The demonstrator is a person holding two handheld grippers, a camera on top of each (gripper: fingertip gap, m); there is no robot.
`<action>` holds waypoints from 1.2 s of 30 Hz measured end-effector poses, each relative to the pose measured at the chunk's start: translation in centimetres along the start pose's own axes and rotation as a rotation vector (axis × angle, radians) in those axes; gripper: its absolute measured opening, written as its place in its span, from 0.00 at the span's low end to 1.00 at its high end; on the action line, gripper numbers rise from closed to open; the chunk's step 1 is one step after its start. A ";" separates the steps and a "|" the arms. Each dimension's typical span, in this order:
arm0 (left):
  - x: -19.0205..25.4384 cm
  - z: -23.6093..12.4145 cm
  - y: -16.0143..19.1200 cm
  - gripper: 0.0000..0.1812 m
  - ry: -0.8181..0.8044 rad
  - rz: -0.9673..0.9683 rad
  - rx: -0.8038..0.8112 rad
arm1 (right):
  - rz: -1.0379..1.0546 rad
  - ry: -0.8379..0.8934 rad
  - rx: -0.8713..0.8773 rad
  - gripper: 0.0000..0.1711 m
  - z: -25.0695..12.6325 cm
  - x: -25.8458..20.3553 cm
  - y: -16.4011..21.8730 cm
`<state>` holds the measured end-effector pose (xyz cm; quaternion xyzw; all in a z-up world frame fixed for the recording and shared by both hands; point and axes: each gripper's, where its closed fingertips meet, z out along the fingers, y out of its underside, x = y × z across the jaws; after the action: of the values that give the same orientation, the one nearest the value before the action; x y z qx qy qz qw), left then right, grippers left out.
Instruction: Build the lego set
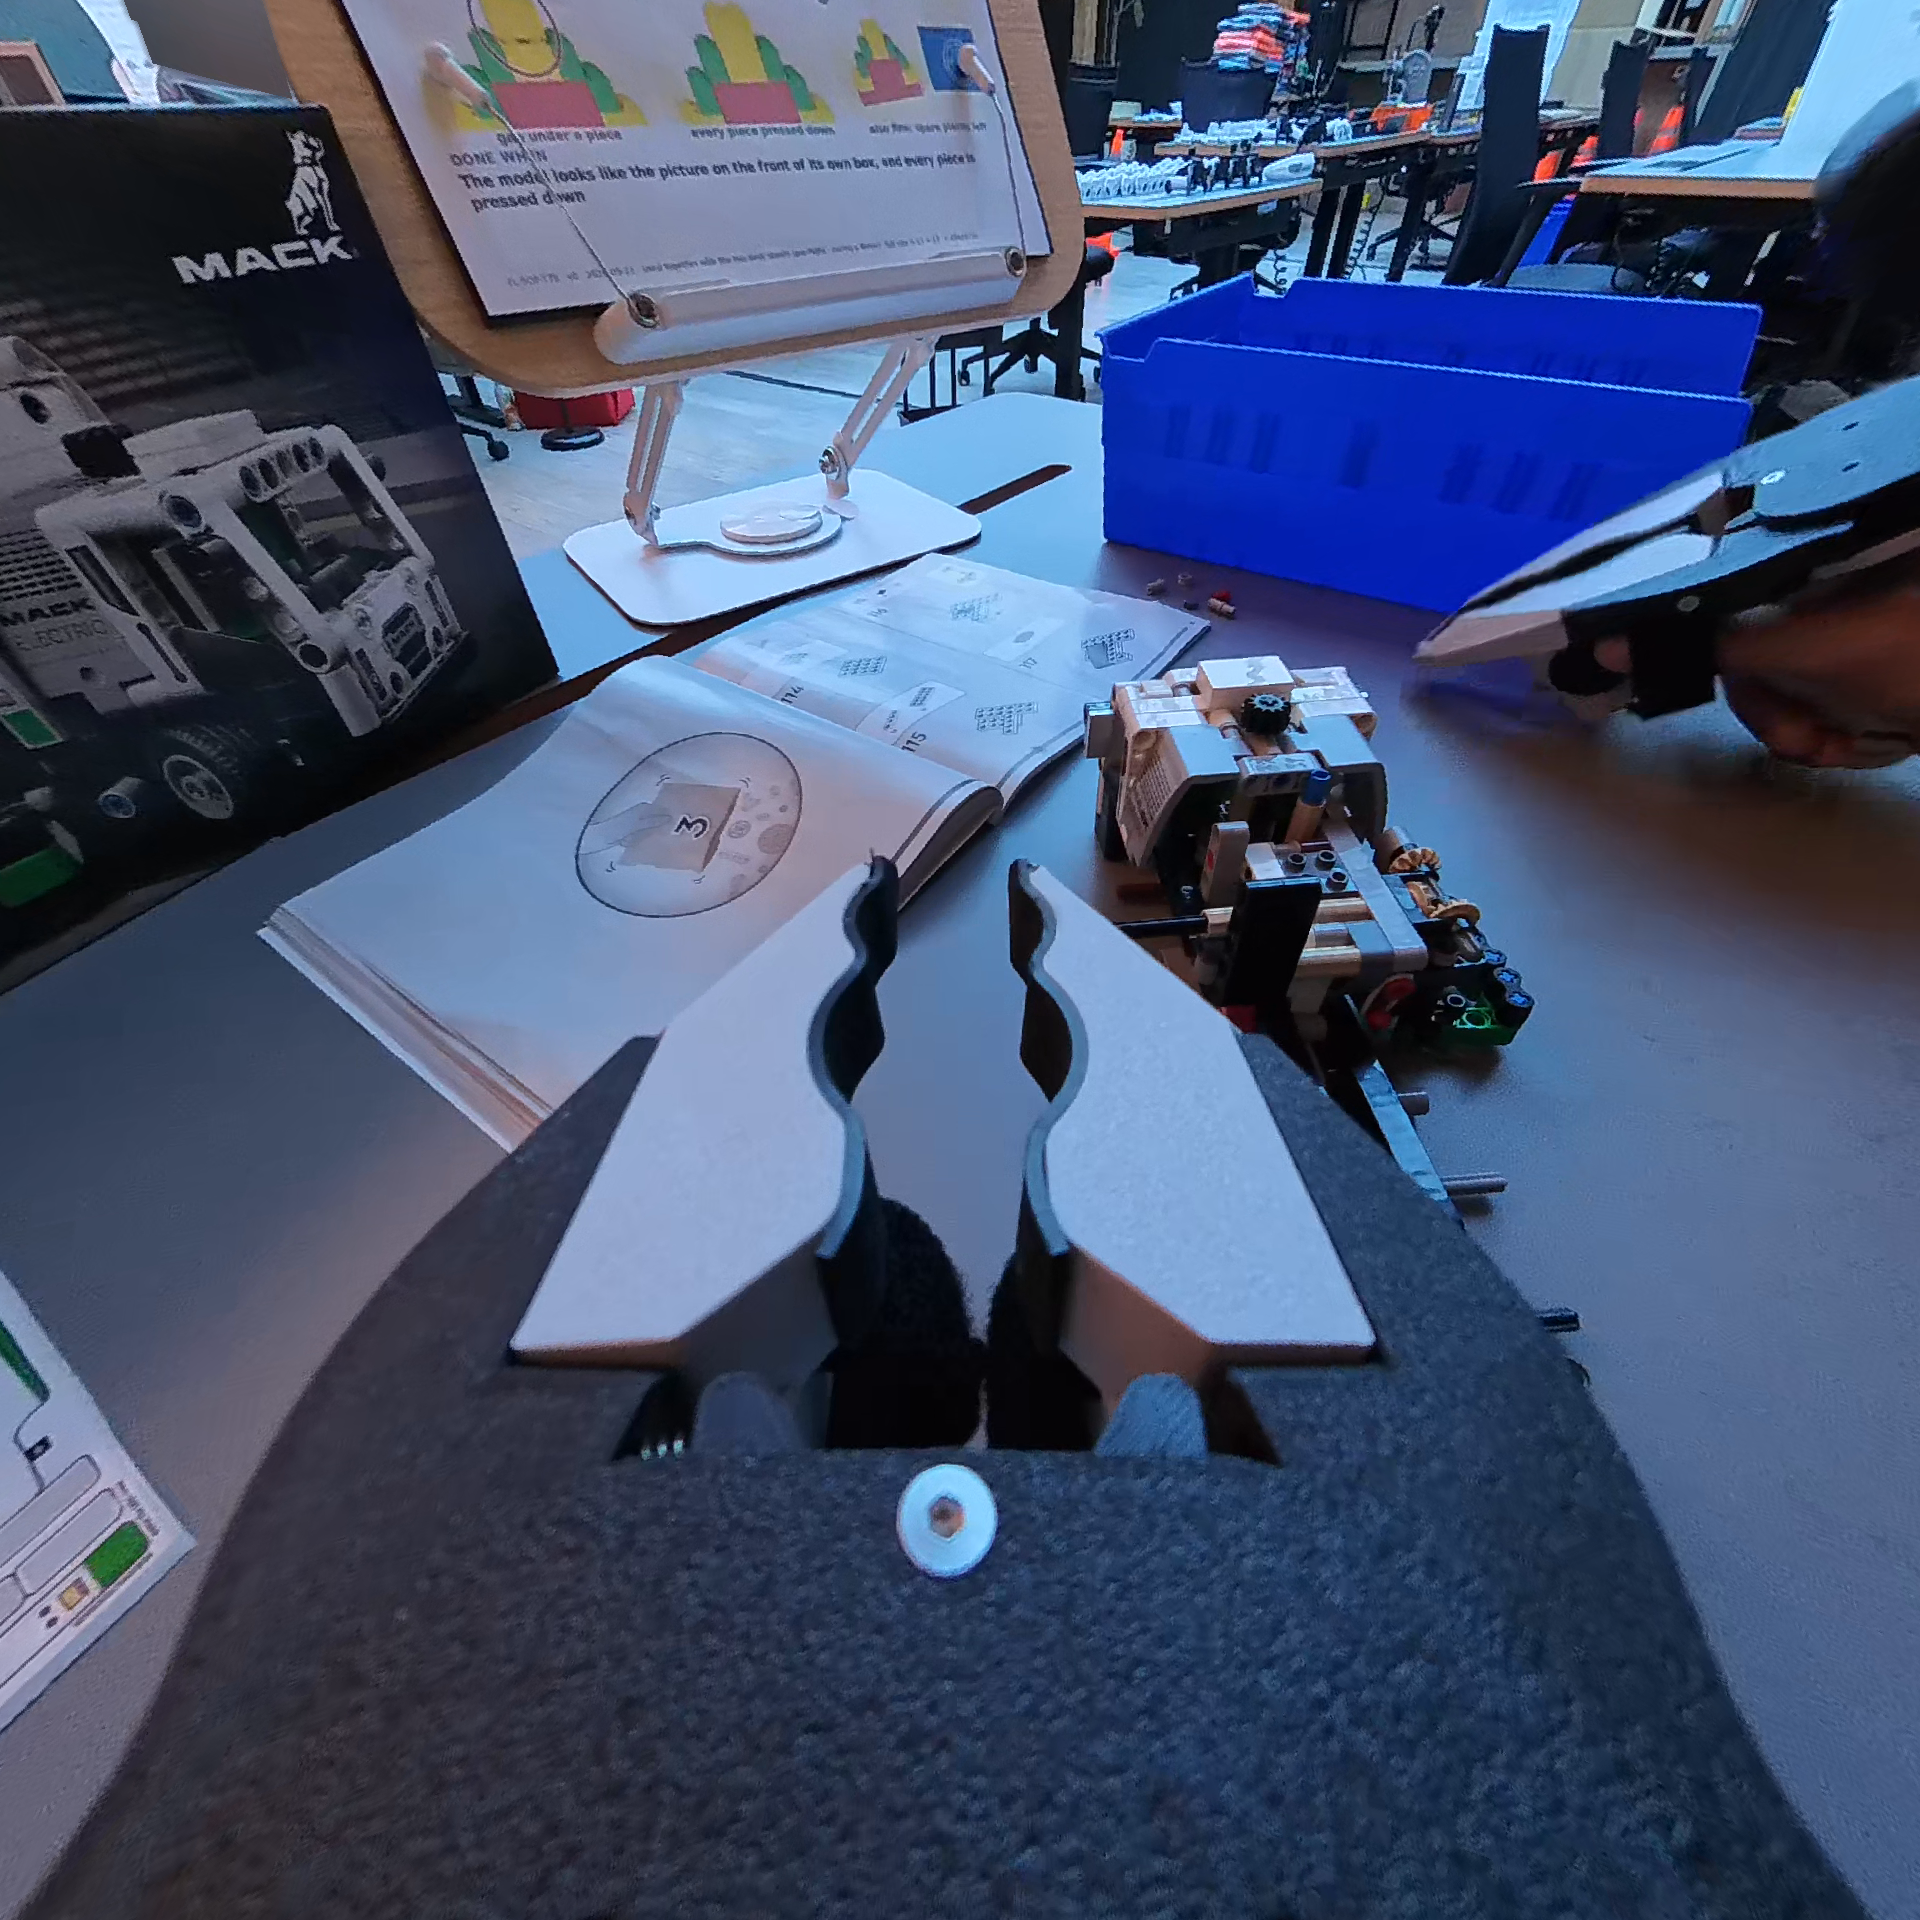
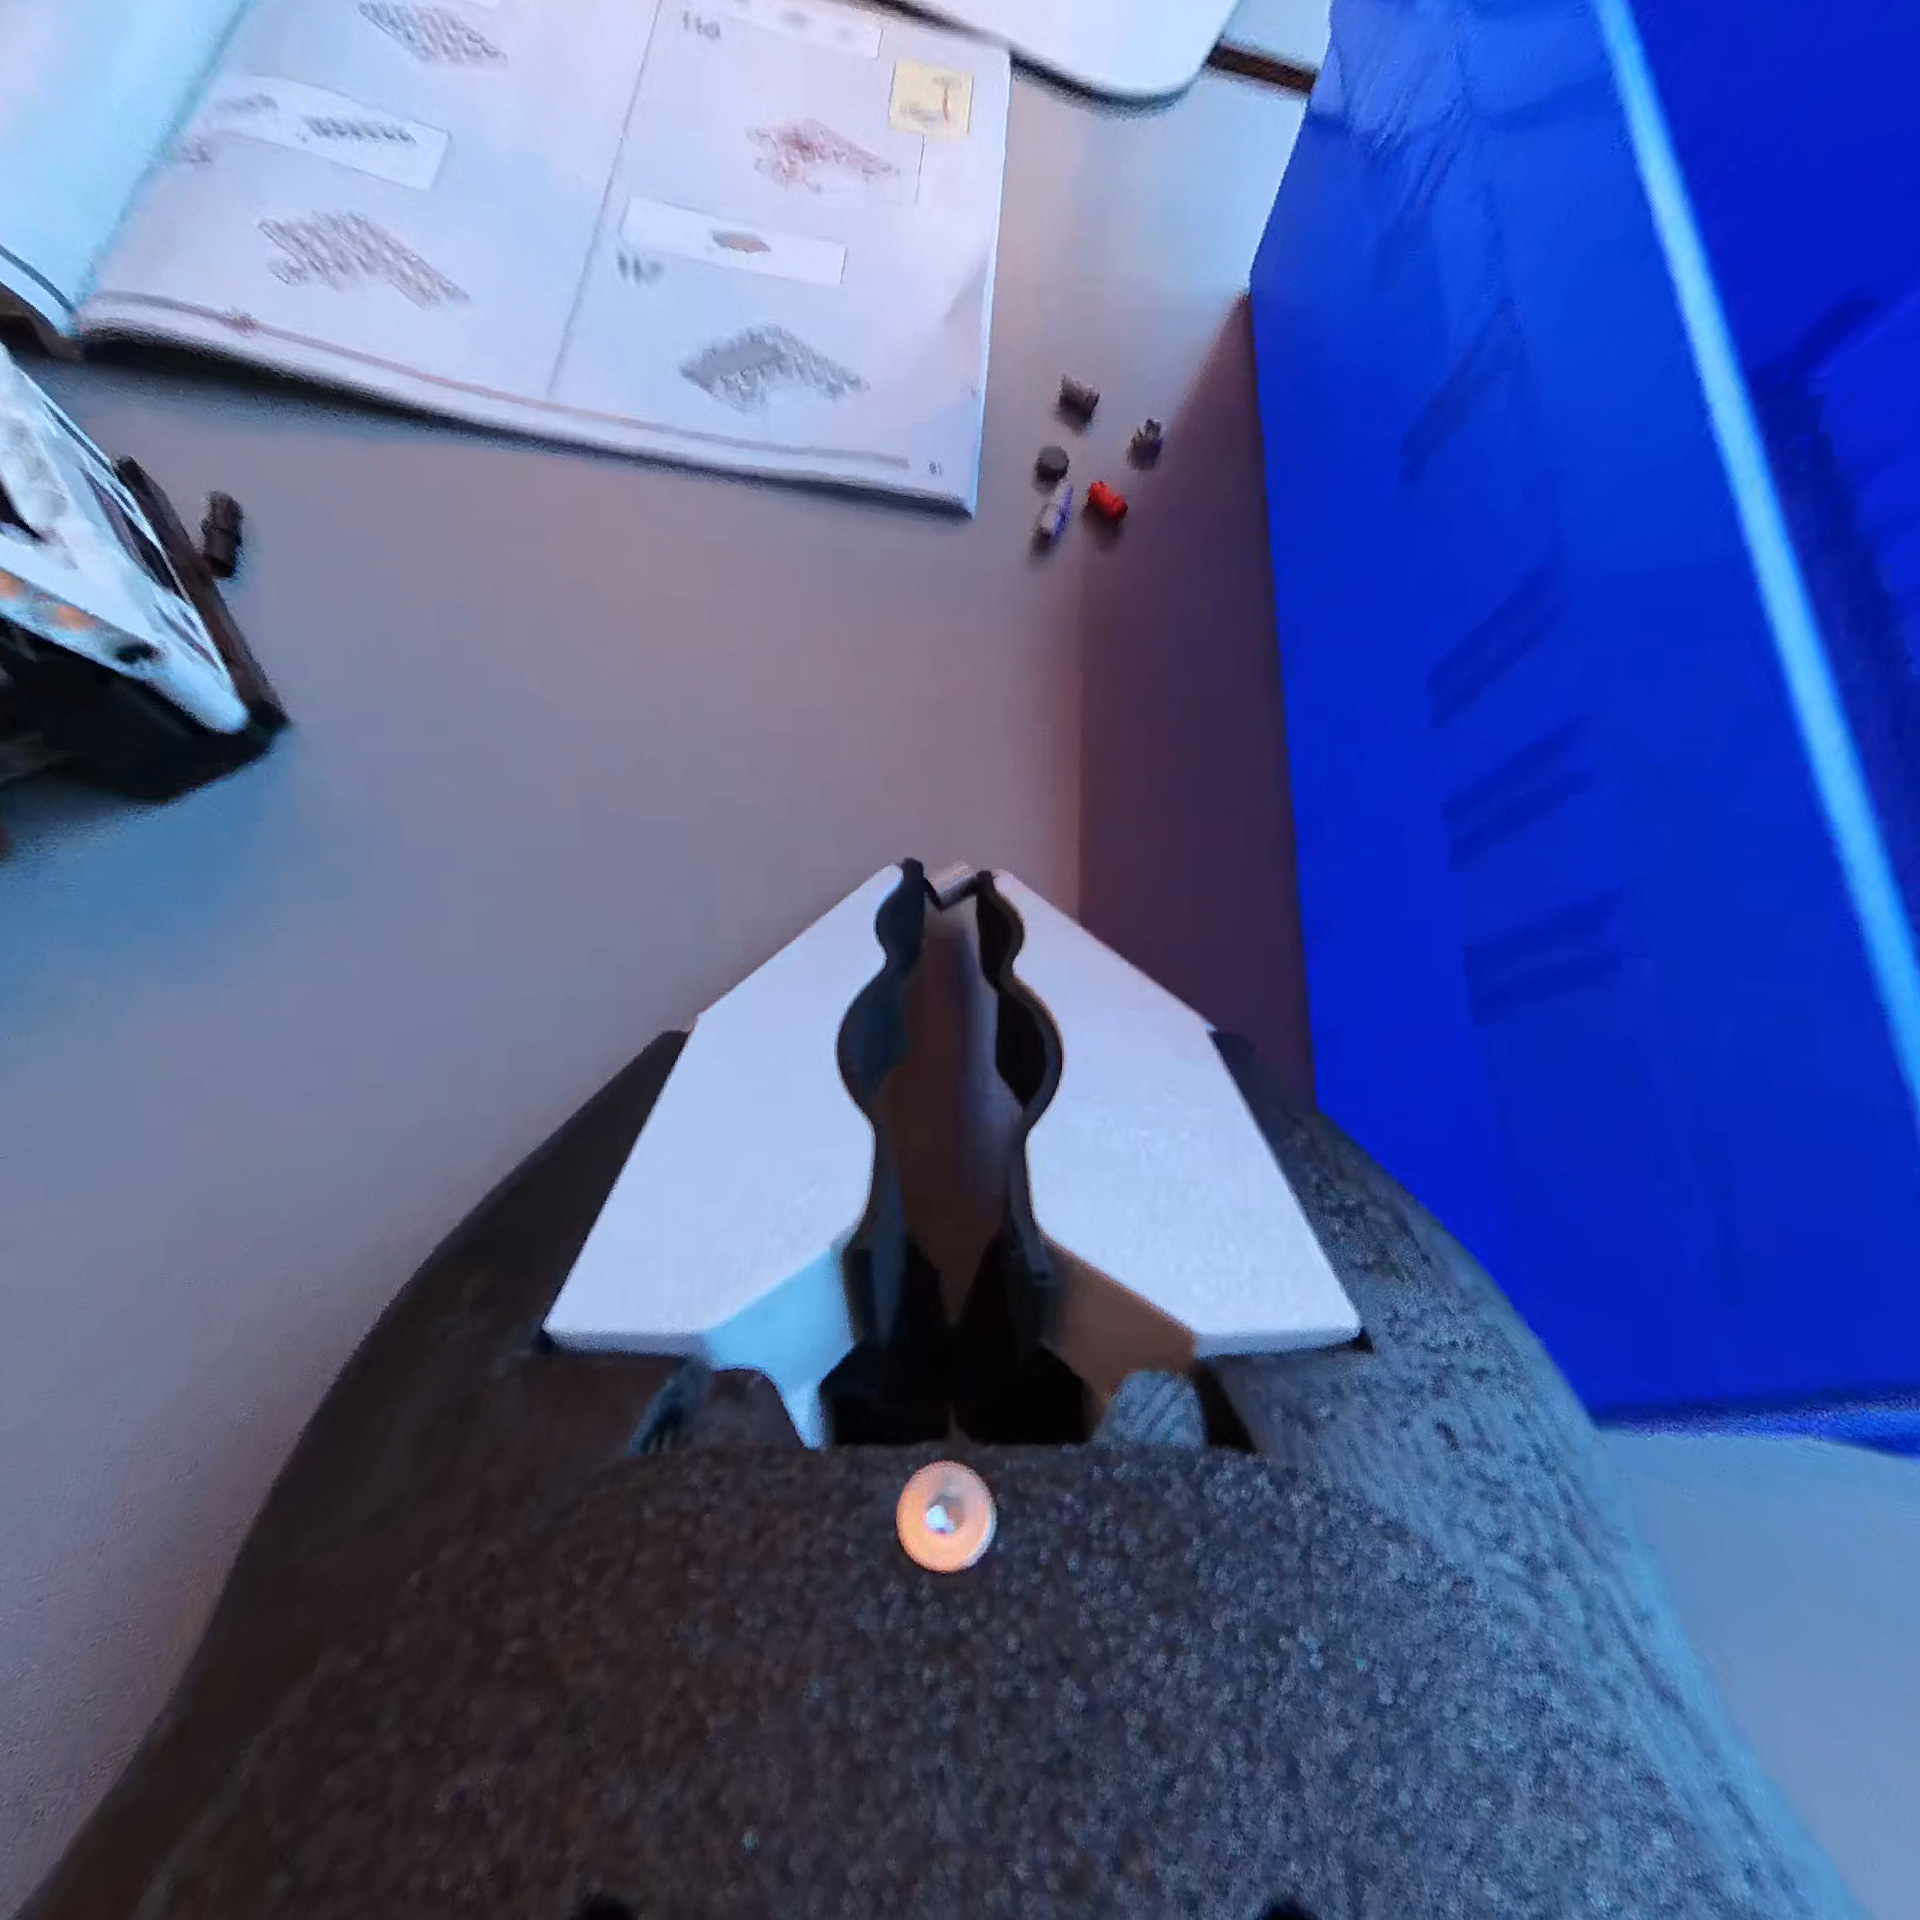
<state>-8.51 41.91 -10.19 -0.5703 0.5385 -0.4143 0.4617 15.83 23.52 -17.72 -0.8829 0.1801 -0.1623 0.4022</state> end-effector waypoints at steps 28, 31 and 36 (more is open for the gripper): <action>-0.1 -0.5 -0.7 0.10 0.009 -0.029 0.030 | 0.014 0.008 0.019 0.15 5.2 -0.1 -8.5; 0.0 -0.4 -0.7 0.10 0.010 -0.029 0.024 | -0.004 0.046 0.062 0.13 -0.6 -0.4 -4.8; 1.0 0.0 -0.9 0.10 0.042 -0.024 0.026 | 0.043 0.097 -0.008 0.14 -4.9 1.4 2.8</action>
<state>-8.20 40.95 -9.31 -0.5619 0.5355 -0.4389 0.4527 14.37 17.96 -16.64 -0.8715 0.2188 -0.1957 0.3928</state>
